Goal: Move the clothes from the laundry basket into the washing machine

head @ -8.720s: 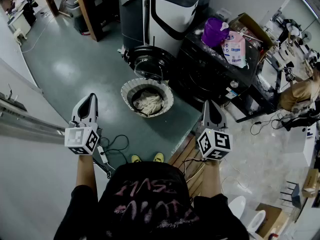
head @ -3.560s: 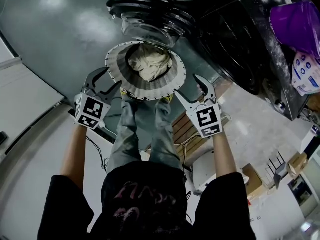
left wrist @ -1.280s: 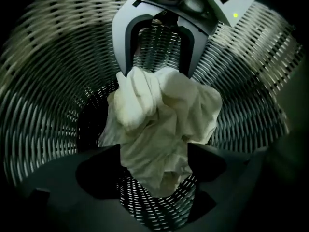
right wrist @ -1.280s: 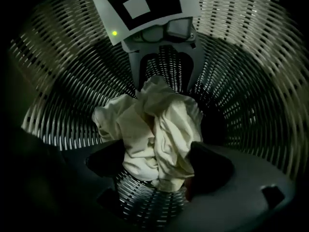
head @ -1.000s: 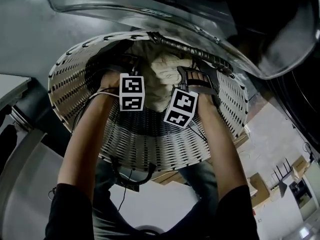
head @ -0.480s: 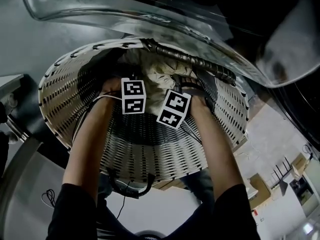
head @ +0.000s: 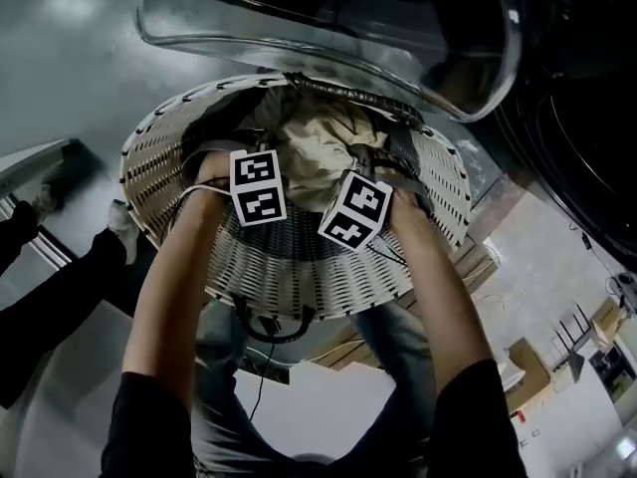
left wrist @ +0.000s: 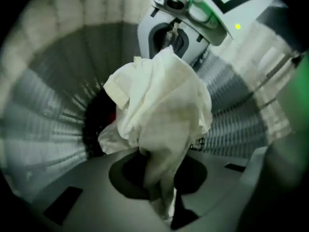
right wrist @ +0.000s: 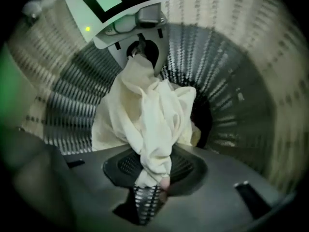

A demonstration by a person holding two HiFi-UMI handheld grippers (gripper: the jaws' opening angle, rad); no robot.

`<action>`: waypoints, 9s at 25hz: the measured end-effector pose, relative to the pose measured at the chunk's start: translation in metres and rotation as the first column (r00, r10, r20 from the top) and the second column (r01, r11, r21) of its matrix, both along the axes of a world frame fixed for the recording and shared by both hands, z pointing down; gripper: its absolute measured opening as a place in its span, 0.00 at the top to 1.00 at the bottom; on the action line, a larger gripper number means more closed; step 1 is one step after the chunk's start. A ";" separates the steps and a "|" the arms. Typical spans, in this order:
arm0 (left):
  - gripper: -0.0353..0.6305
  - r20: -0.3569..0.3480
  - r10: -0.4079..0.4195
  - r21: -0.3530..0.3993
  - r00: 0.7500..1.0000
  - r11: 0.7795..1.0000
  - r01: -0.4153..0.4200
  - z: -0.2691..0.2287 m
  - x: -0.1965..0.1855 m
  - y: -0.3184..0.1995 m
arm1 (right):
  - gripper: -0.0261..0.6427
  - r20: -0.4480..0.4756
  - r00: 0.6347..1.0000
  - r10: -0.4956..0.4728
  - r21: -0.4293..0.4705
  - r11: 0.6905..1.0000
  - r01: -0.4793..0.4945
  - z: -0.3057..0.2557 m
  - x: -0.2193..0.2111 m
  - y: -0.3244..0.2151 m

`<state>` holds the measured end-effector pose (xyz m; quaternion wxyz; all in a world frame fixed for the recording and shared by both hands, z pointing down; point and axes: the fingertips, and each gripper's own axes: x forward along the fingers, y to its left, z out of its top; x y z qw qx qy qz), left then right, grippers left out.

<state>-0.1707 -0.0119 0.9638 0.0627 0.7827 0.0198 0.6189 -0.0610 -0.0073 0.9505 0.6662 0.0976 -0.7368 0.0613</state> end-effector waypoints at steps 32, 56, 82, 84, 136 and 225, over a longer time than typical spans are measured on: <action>0.82 -0.216 -0.464 0.167 0.859 0.849 0.500 -0.360 0.012 0.006 | 0.78 0.424 0.870 0.252 0.127 0.934 -0.333 -0.350 0.028 -0.001; 0.82 -0.458 -0.507 0.302 0.730 0.684 0.664 -0.617 0.078 -0.016 | 0.78 0.689 0.660 0.298 0.239 0.767 -0.595 -0.606 0.102 -0.027; 0.82 -0.592 0.091 0.456 0.801 0.857 0.239 -0.737 0.241 0.033 | 0.78 0.731 0.451 0.513 0.379 0.245 -0.893 -0.725 0.247 0.098; 0.82 -0.594 0.118 0.467 0.796 0.856 0.221 -0.740 0.258 0.032 | 0.78 0.731 0.445 0.517 0.387 0.222 -0.895 -0.727 0.263 0.098; 0.83 -0.792 -0.062 0.335 0.608 0.788 0.517 -0.370 0.451 -0.175 | 0.79 0.830 0.317 0.459 0.356 0.001 -0.934 -0.353 0.443 -0.095; 0.93 -0.802 -0.424 0.004 0.422 0.701 0.713 -0.328 0.444 -0.194 | 0.95 0.899 0.053 0.436 0.107 -0.101 -0.989 -0.329 0.459 -0.094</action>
